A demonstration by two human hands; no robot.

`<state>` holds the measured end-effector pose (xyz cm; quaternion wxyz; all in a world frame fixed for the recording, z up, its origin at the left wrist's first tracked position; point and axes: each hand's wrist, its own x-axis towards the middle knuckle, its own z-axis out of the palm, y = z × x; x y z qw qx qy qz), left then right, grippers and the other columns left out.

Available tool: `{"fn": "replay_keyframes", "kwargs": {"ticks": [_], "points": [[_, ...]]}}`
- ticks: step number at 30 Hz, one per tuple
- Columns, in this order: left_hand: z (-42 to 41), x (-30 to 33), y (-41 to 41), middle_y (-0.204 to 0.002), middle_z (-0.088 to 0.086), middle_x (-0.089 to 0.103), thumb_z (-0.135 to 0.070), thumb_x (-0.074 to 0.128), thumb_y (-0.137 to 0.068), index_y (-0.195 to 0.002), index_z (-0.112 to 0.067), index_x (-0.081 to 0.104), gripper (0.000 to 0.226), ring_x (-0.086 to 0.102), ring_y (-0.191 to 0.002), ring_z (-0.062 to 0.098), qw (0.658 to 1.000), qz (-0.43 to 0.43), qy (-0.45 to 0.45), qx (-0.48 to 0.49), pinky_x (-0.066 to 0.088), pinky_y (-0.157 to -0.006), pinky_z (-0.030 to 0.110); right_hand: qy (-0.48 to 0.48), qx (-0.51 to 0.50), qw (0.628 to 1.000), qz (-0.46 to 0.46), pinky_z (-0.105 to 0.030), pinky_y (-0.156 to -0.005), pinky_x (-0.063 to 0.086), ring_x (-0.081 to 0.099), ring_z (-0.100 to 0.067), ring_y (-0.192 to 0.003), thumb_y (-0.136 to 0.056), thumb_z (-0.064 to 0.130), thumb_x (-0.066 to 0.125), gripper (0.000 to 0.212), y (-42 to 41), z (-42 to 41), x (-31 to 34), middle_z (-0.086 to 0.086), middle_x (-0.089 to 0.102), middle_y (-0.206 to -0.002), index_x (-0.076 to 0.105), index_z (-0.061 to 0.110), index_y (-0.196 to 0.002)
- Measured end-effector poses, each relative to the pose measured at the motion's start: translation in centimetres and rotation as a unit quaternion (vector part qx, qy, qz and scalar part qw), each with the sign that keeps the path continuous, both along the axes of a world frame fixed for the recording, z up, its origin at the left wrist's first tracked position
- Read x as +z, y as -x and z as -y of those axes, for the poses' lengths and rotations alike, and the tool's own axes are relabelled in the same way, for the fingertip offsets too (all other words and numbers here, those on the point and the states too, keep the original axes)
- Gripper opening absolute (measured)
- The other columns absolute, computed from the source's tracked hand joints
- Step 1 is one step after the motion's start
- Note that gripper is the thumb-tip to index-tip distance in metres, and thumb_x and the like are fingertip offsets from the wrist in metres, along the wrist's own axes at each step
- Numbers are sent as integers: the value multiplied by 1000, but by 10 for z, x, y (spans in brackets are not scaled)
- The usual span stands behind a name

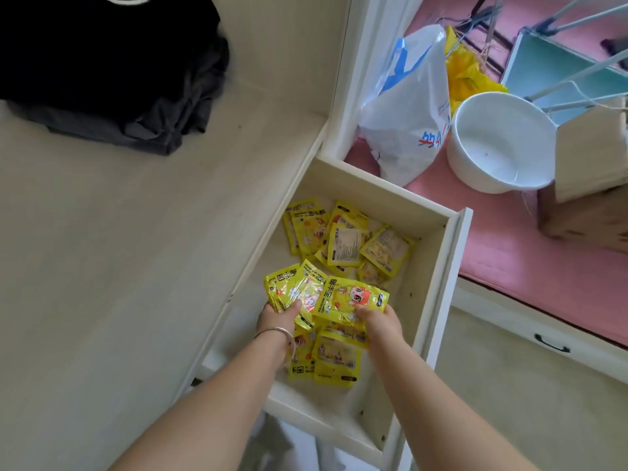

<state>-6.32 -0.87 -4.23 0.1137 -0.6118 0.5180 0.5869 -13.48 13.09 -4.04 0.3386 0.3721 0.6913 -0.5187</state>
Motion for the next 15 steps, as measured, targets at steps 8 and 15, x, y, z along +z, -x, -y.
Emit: {"fn": "replay_keyframes", "kwargs": {"ticks": [8, 15], "points": [[6, -39, 15, -118, 13, 65, -26, 73, -78, -113, -7, 58, 43, 60, -110, 32, 993, 57, 65, -81, 48, -96, 40, -27, 21, 999, 32, -47, -97, 49, 62, -31, -105, -85, 11, 66, 40, 8, 1, -42, -10, 65, -115, 55, 10, -123], [4, -34, 16, -125, 13, 59, -29, 76, -74, -120, -8, 47, 58, 55, -117, 33, 972, 126, 117, -161, 45, -94, 38, -80, 74, 993, 42, -38, -93, 47, 59, -33, -110, -86, 8, 64, 37, 11, -2, -46, -11, 63, -111, 55, 5, -122]]}}
